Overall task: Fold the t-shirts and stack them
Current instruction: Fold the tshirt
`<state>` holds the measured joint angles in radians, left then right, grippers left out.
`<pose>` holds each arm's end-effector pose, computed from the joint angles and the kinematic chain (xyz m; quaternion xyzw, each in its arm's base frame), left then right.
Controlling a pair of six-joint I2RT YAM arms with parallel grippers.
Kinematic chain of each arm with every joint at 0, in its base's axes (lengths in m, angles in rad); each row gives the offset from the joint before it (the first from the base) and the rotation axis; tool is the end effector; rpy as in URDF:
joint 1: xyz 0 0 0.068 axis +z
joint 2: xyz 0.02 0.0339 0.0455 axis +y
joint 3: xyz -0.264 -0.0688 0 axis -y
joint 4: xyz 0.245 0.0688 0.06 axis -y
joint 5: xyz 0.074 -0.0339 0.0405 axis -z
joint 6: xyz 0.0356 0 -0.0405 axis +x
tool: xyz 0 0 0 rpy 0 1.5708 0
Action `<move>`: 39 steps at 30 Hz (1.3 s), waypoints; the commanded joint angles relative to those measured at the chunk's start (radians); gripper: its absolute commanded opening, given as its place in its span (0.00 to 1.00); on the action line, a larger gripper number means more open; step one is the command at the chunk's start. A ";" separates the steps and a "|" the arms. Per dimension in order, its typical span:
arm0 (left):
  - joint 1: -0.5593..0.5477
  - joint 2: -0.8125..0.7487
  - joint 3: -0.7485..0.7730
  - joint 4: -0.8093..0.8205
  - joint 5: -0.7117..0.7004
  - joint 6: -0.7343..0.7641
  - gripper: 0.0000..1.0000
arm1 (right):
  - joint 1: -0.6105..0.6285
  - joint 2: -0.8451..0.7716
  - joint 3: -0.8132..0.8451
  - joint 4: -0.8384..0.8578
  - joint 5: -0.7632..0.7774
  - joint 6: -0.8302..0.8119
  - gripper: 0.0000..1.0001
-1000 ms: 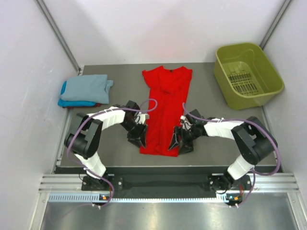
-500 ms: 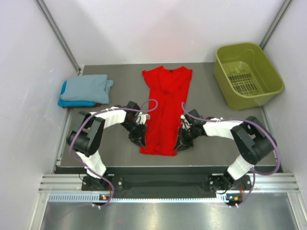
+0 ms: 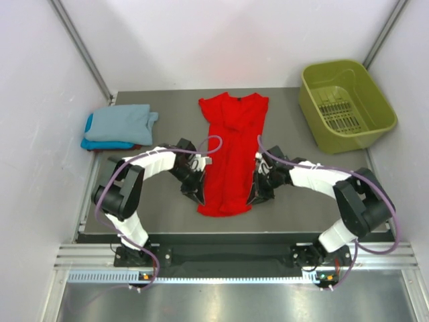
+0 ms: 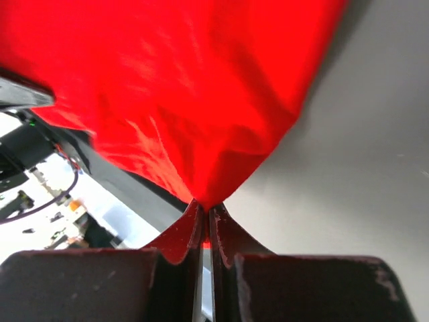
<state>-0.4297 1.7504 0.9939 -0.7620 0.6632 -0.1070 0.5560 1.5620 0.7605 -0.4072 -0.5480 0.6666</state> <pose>0.2562 -0.1415 0.1468 -0.1602 -0.9316 0.3204 0.0625 0.2180 0.1573 0.1456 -0.0037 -0.9482 -0.3174 0.0108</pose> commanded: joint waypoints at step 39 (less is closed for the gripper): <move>0.147 0.606 1.169 -0.284 -0.019 0.194 0.00 | -0.269 0.300 0.697 -0.028 0.129 -0.280 0.00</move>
<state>-0.3035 2.3154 2.0766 -1.0046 0.6147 0.0673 0.2996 1.8336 1.3979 -0.4747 -0.4297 0.4175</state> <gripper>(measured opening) 0.015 0.014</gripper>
